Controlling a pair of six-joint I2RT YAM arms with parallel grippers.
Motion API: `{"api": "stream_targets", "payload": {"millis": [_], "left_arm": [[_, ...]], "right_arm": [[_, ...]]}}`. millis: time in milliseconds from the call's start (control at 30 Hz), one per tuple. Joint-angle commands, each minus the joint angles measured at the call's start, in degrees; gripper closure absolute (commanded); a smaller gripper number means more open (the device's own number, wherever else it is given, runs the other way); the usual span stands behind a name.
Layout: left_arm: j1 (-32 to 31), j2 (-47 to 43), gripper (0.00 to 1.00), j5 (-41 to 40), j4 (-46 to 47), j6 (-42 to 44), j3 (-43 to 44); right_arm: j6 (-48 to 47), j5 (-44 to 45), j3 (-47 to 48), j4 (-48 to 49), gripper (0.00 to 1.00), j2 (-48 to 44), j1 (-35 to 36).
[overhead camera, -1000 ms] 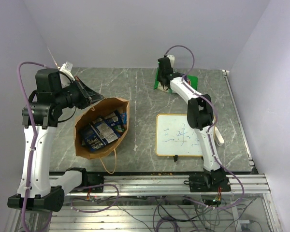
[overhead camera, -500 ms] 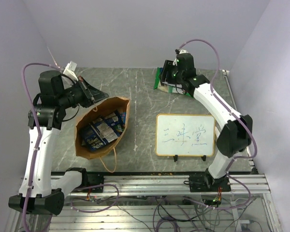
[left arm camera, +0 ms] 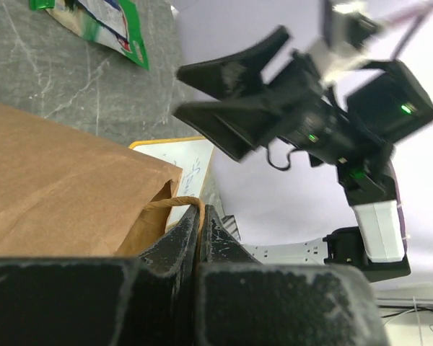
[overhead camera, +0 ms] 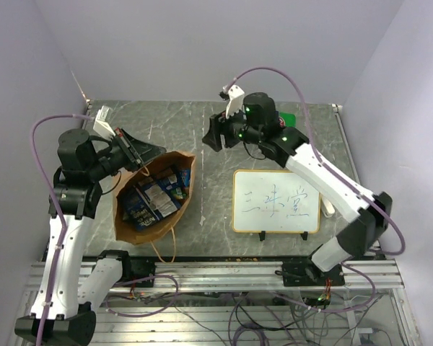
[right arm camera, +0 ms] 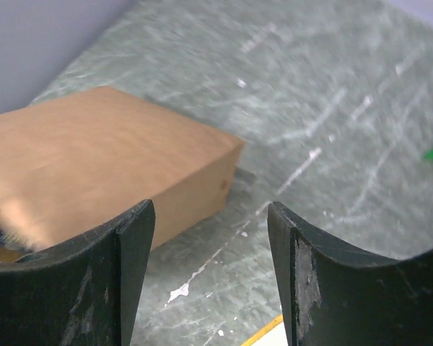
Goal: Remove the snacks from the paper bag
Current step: Take out the snack from the paper bag.
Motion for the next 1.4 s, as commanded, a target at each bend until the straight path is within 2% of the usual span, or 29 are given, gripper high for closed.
{"api": "stream_targets", "payload": {"millis": [0, 200, 267, 400, 600, 767, 967, 1367], "left_arm": [[-0.09, -3.4, 0.93, 1.75, 5.31, -3.13, -1.18], [-0.09, -2.83, 0.93, 0.5, -0.11, 0.37, 2.07], [-0.09, -2.67, 0.93, -0.51, -0.53, 1.15, 2.56], [-0.09, -2.57, 0.93, -2.23, 0.92, 0.42, 2.84], [-0.09, -0.96, 0.93, -1.91, -1.03, 1.55, 5.06], [-0.09, -0.04, 0.93, -1.73, -2.02, 1.91, 6.33], [-0.14, -0.12, 0.93, -1.47, -1.35, 0.61, 6.24], [-0.1, -0.59, 0.93, -2.83, -5.02, 2.05, 7.36]], "right_arm": [[-14.82, -5.84, 0.02, 6.88, 0.36, -9.09, 5.6], [-35.49, -14.53, -8.98, 15.59, 0.32, -17.37, 14.82], [-43.78, -17.72, -10.19, 14.53, 0.34, -18.24, 18.22], [-50.84, -17.46, -8.86, 8.92, 0.36, -15.77, 25.56], [-57.52, -10.8, -8.33, 5.78, 0.37, -9.57, 35.56], [-62.21, -5.09, -4.16, -0.4, 0.39, -0.78, 40.08], [-65.0, 2.55, -1.52, -3.28, 0.43, 4.57, 41.7], [-68.66, 3.91, -0.45, -5.64, 0.49, 10.02, 42.05]]}}
